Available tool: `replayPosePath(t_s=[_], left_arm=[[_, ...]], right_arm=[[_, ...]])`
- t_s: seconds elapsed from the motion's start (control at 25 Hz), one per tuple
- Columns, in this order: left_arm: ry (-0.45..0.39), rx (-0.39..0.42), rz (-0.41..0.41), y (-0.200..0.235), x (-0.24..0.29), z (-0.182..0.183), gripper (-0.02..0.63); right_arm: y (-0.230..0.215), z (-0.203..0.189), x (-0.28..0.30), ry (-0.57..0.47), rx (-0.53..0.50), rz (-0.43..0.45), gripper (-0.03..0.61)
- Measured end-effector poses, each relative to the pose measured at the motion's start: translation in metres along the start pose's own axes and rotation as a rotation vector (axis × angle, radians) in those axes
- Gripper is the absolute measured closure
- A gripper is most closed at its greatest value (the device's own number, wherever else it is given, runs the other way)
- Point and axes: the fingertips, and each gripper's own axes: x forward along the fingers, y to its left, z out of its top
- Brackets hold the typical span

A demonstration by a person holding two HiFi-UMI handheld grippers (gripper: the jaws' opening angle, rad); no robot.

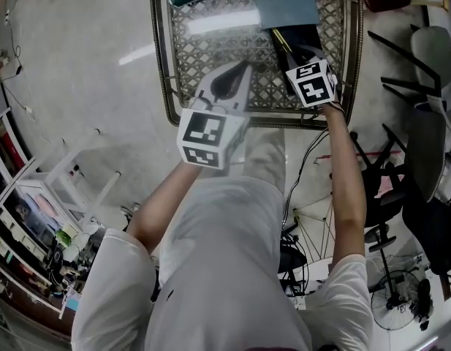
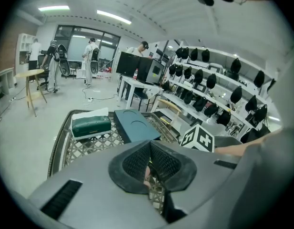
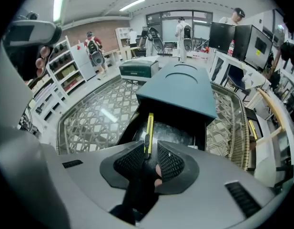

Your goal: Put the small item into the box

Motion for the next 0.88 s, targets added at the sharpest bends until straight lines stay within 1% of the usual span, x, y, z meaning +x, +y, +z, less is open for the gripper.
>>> replayPosePath(t_s=[0.12,0.28,0.4,0.64,0.88], left_arm=[[-0.003,0.001,-0.006,-0.002,-0.006,0.003,0.607],[-0.028,0.009,-0.016,-0.004,-0.019,0.016,0.607],[-0.043,0.014,-0.017,-0.006,-0.031,0.024,0.607],[-0.073,0.012,-0.029,-0.008,-0.065,0.036,0.607],[-0.149,0.040,-0.052,-0.016,-0.112,0.065,0.610]], right_arm=[[0.003,0.002,-0.015,-0.028,0.045,-0.004,0.512],[0.009,0.019,-0.045,-0.100,0.068,-0.049,0.541],[0.016,0.035,-0.072,-0.169,0.087,-0.081,0.560],[0.035,0.072,-0.137,-0.310,0.106,-0.158,0.565],[0.066,0.103,-0.214,-0.463,0.142,-0.219,0.565]])
